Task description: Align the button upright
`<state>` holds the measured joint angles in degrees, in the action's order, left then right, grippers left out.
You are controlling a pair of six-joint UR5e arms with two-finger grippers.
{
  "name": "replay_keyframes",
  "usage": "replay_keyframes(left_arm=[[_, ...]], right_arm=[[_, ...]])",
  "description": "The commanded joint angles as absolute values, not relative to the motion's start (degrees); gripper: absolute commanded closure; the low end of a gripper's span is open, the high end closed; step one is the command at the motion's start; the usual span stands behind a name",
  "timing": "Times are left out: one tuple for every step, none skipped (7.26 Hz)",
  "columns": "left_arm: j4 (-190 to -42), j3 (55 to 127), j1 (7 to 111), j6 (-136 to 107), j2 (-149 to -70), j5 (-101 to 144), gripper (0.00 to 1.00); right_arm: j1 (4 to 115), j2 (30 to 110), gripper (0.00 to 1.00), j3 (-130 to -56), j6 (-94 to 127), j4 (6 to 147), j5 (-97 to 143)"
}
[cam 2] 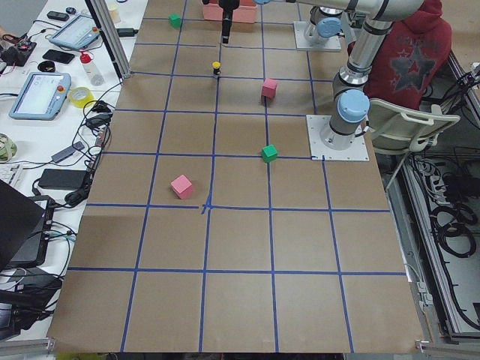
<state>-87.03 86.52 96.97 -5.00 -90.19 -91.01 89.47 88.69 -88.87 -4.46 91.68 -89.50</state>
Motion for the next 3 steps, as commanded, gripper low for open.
replay_keyframes(left_arm=[[-85.87,86.84,96.86,-4.92,-89.74,-91.14,0.00],[-86.83,86.84,96.94,-4.92,-89.39,-91.14,0.00],[-86.84,86.84,96.94,-4.92,-89.21,-91.14,0.00]], right_arm=[[89.56,88.25,0.00,-89.21,-4.31,91.14,-89.30],[90.34,86.50,0.00,-91.82,-3.44,91.14,-89.30],[91.22,86.14,0.00,-94.72,-3.43,92.19,-90.17]])
